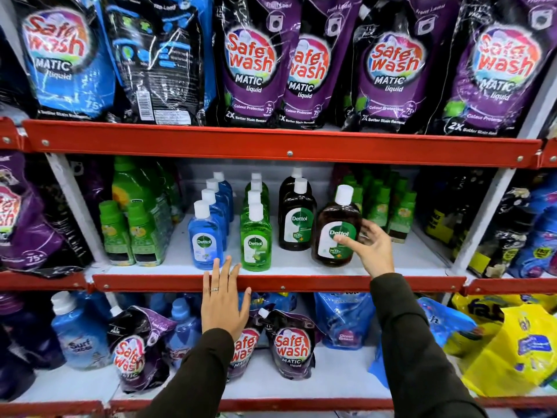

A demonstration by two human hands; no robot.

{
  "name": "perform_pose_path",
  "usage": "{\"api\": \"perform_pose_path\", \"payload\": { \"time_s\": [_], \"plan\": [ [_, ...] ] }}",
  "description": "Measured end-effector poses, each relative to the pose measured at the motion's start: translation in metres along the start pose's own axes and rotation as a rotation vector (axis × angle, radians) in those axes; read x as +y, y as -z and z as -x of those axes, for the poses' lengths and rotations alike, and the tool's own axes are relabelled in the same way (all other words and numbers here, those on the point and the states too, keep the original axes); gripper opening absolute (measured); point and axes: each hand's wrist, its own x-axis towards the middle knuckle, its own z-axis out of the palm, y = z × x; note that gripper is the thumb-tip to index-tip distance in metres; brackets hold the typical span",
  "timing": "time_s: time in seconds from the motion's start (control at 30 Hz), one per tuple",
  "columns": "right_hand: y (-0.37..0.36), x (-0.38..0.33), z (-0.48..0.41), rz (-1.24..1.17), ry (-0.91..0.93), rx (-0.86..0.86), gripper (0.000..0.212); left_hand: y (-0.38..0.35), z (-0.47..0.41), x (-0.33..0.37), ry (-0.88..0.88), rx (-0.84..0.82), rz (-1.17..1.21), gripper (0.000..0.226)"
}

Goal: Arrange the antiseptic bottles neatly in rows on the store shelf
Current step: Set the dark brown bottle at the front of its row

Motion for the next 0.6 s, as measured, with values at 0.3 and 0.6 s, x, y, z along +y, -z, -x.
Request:
{"api": "perform_pose_path", "payload": {
  "time_s": [0.3,0.6],
  "plan": [
    [-0.049,0.018,-0.001,-0.001,-0.076,-0.139,0.053,-0.002,0.000,-0.004,-0.019,-0.001,0.001,0.061],
    [-0.060,0.021,-0.003,0.009,-0.062,-0.243,0.053,0.000,0.003,0.003,-0.026,0.029,0.052,0.065]
  ]
}}
